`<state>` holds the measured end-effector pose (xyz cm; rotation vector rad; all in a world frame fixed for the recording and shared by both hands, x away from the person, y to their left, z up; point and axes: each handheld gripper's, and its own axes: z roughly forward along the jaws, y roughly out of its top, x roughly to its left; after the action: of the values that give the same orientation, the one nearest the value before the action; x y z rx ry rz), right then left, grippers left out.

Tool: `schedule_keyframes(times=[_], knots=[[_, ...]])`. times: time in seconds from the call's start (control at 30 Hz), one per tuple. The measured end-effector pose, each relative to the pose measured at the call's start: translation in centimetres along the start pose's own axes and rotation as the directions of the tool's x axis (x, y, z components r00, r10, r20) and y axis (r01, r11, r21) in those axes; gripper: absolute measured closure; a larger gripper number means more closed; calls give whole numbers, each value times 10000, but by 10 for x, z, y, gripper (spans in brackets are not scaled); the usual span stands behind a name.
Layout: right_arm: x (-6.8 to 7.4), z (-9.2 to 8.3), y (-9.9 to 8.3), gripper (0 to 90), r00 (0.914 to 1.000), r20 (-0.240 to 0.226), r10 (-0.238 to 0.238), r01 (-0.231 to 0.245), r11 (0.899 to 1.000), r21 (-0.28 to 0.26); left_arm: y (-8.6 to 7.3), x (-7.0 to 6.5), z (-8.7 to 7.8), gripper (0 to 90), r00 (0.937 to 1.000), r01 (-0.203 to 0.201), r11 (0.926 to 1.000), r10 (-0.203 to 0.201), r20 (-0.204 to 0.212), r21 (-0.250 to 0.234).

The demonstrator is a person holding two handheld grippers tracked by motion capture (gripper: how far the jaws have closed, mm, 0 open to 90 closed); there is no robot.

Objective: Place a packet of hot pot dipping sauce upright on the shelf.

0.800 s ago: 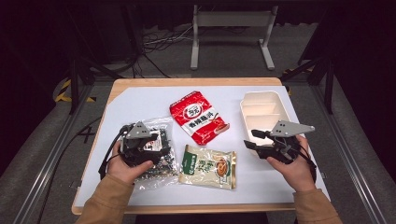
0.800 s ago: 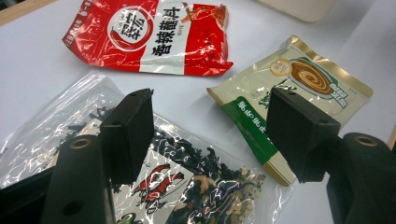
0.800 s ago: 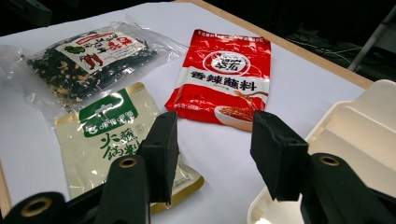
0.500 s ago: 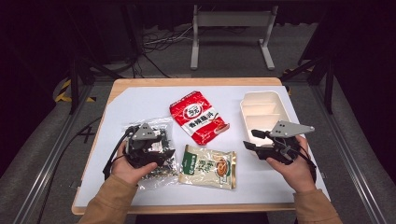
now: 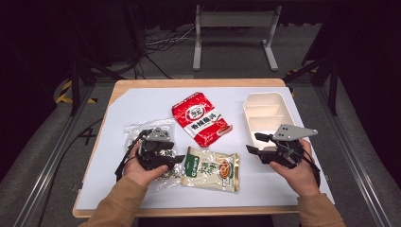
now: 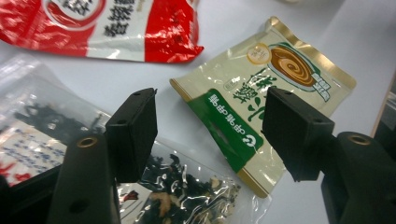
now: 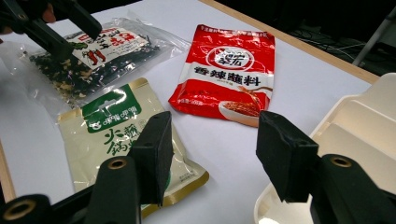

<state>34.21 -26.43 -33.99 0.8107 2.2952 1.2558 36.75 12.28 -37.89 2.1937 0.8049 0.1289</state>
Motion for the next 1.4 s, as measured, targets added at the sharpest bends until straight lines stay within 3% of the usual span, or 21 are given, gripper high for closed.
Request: schedule_keyframes(times=[0.3,0.47,0.67,1.03,1.27,1.4], knots=[[3,6,-1,454,9998,-181,-128,130,9998,129,-6,4,23,381,9990,322,9978,-340,293,586],[2,6,-3,451,9997,-208,-110,113,9998,133,-9,6,37,380,9952,564,9936,-639,748,977],[4,6,-3,448,9996,-270,-112,117,9998,177,-9,7,48,358,9927,626,9877,-765,935,1431],[5,9,-5,441,9994,-324,-125,133,9996,260,-10,3,58,392,9922,390,9798,-612,1087,1960],[5,11,-6,433,9993,-350,-129,142,9992,383,-10,-1,61,503,9848,266,9707,-665,1603,2390],[6,12,-6,429,9991,-372,-180,194,9991,373,-9,-6,63,503,9821,78,9679,-547,1801,2513]])
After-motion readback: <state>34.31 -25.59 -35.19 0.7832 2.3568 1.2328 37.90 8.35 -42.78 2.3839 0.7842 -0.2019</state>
